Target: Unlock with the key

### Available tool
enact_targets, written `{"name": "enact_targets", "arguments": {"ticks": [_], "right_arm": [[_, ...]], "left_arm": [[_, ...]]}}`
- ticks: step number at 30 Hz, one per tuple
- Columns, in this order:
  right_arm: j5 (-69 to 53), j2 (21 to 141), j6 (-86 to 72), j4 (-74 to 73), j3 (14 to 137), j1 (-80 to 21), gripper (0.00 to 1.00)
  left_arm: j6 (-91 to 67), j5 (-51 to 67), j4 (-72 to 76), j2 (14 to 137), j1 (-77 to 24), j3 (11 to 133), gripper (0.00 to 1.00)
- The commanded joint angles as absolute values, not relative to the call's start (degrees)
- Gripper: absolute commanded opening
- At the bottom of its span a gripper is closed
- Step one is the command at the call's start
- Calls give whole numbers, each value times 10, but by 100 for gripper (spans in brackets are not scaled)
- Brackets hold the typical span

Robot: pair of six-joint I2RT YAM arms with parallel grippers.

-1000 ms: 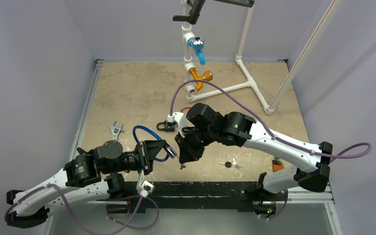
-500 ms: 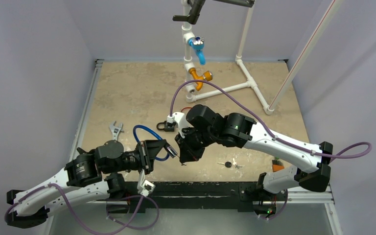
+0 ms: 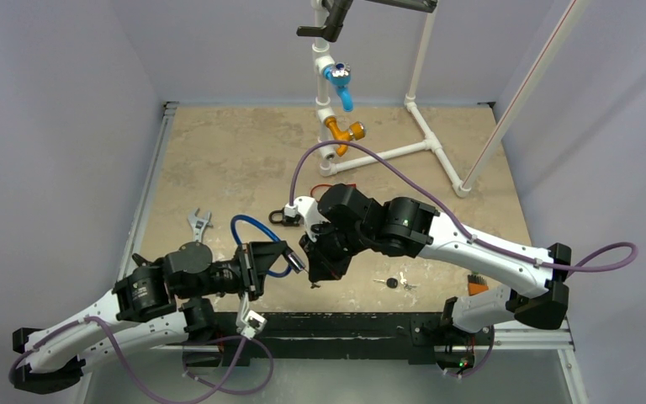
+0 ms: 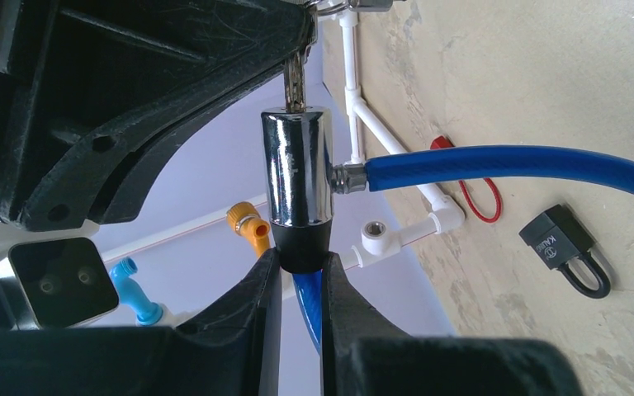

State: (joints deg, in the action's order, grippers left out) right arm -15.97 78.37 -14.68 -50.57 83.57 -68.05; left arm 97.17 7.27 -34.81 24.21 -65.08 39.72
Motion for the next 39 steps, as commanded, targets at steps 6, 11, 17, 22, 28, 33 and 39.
{"name": "enact_targets", "arguments": {"ticks": [6,11,17,22,28,33,39], "right_arm": [[-149,763,-95,-276,842,-681,0],[-193,756,-73,-233,820,-681,0],[-173,752,-78,-225,834,-677,0],[-122,757,-119,-198,826,-674,0],[-80,745,-136,-139,791,-674,0],[-62,753,-123,-115,811,-674,0],[-79,771,-107,-131,845,-674,0]], "left_arm": [[982,216,-287,233,-659,384,0],[1009,243,-295,215,-659,372,0],[1038,243,-301,197,-659,353,0],[1039,228,-286,197,-659,352,0],[1034,240,-297,191,-659,353,0],[1028,263,-314,194,-659,347,0],[1032,267,-317,192,-659,338,0]]}}
